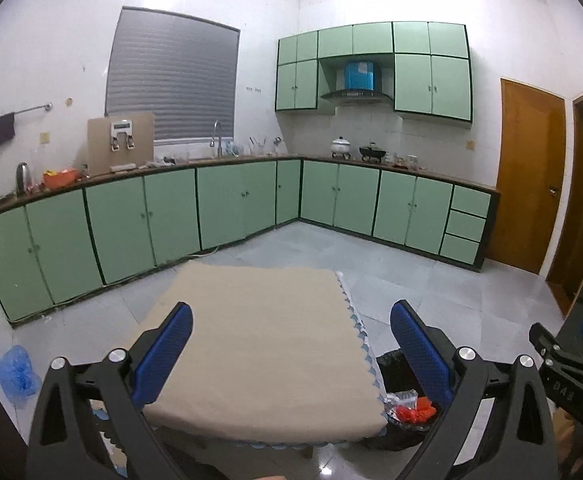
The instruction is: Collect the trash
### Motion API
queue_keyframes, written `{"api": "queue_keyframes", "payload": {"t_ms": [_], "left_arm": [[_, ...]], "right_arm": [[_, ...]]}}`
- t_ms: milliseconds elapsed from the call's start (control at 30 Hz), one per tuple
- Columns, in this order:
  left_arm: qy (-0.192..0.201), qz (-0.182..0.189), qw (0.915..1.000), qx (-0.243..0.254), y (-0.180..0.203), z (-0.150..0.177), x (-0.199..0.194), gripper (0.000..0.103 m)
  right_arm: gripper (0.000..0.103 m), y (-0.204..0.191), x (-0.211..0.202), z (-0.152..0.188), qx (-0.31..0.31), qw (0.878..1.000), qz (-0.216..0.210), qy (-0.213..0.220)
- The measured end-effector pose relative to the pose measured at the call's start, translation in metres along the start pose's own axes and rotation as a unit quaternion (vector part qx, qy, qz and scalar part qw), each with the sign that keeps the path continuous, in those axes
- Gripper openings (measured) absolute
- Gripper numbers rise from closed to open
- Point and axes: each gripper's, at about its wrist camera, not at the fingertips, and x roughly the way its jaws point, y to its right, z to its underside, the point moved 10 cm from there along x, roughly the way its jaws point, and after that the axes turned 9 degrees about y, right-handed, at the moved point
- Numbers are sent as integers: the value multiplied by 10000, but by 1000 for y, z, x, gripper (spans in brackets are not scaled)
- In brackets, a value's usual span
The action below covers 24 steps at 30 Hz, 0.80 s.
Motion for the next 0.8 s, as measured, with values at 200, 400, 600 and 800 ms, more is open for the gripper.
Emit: {"api": "queue_keyframes", "payload": {"t_ms": [200, 400, 600, 800], "left_arm": [[16, -110, 9999, 123, 4, 1, -4, 97], [-17, -63, 9999, 111, 8, 8, 4, 97], [-53, -51, 9999, 152, 11, 11, 9, 97], [-74, 2, 9998, 160, 13, 16, 13, 97]], "right_arm": [[98, 2, -7, -1, 22, 9996, 169, 234], [98, 3, 6, 11, 66, 9999, 130, 37], [98, 8, 12, 16, 153, 9996, 224, -27], [98, 10, 16, 17, 136, 9995, 271, -44]]}}
